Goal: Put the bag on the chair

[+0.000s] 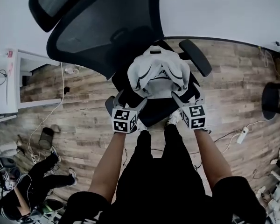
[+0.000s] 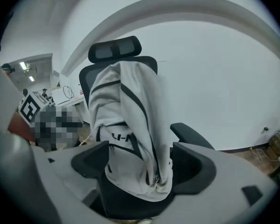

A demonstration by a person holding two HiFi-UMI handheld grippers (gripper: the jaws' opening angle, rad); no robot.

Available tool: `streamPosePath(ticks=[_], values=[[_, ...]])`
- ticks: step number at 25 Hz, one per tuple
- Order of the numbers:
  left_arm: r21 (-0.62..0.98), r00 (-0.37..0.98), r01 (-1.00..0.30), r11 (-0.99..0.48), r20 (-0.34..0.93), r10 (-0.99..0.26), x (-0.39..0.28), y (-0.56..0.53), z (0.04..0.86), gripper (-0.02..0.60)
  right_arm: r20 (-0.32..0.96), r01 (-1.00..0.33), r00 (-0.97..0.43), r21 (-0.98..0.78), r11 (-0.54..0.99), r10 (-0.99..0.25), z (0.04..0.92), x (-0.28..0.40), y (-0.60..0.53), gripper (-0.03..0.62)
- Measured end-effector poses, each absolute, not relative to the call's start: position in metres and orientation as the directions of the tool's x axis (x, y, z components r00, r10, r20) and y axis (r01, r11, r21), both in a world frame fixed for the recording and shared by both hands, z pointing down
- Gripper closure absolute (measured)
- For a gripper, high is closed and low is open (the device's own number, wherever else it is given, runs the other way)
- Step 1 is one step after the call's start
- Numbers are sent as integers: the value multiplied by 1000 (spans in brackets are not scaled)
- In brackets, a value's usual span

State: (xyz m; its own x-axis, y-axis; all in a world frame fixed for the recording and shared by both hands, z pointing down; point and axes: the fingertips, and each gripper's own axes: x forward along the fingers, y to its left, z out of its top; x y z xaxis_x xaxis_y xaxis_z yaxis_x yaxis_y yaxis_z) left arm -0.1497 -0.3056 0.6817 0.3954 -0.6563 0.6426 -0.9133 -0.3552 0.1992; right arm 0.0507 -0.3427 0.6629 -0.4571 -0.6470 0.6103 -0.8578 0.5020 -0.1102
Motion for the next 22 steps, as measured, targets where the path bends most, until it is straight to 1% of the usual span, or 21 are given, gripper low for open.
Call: streamPosePath(ticks=[3, 5, 6, 7, 8, 9, 10, 11, 12, 13, 14, 15, 18, 22], values=[[234, 419, -906, -351, 607, -675, -143, -284, 656, 124, 612, -860, -480, -184, 476, -629, 643, 42, -322, 187], [259, 436, -900, -351, 578, -690, -138, -272, 640, 126, 617, -854, -487, -190, 484, -618, 631, 36, -307, 190], [271, 445, -895, -354, 566, -693, -136, -266, 633, 126, 618, -852, -484, -173, 494, -620, 624, 33, -300, 212], [279, 455, -890, -360, 558, -694, -134, -261, 626, 128, 615, -853, -476, -148, 501, -629, 618, 31, -294, 266], [281, 463, -887, -367, 552, -694, -134, -257, 620, 142, 608, -854, -465, -119, 506, -643, 612, 29, -289, 350], [277, 467, -884, -376, 544, -697, -134, -254, 613, 184, 599, -858, -453, -93, 505, -660, 605, 29, -284, 393], [270, 469, -883, -384, 534, -704, -134, -253, 606, 252, 588, -864, -441, -74, 498, -678, 599, 31, -281, 424], [262, 469, -883, -390, 523, -711, -134, -253, 599, 325, 578, -873, -427, -62, 485, -695, 593, 34, -280, 467], [255, 468, -884, -393, 515, -718, -137, -253, 592, 385, 568, -880, -415, -55, 471, -710, 587, 36, -279, 515], [248, 464, -886, -393, 509, -725, -140, -254, 586, 444, 557, -885, -410, -52, 462, -722, 581, 38, -278, 546], [240, 460, -887, -394, 504, -731, -145, -254, 579, 522, 543, -886, -412, -52, 461, -731, 574, 38, -277, 568], [232, 461, -887, -399, 497, -735, -149, -254, 572, 554, 526, -882, -422, -50, 468, -739, 567, 37, -277, 572], [212, 474, -880, -425, 465, -747, -159, -260, 551, 558, 475, -864, -455, -30, 503, -753, 543, 33, -279, 574], [193, 451, -892, -409, 428, -783, -167, -268, 534, 559, 437, -839, -486, 9, 544, -757, 522, 25, -285, 574]])
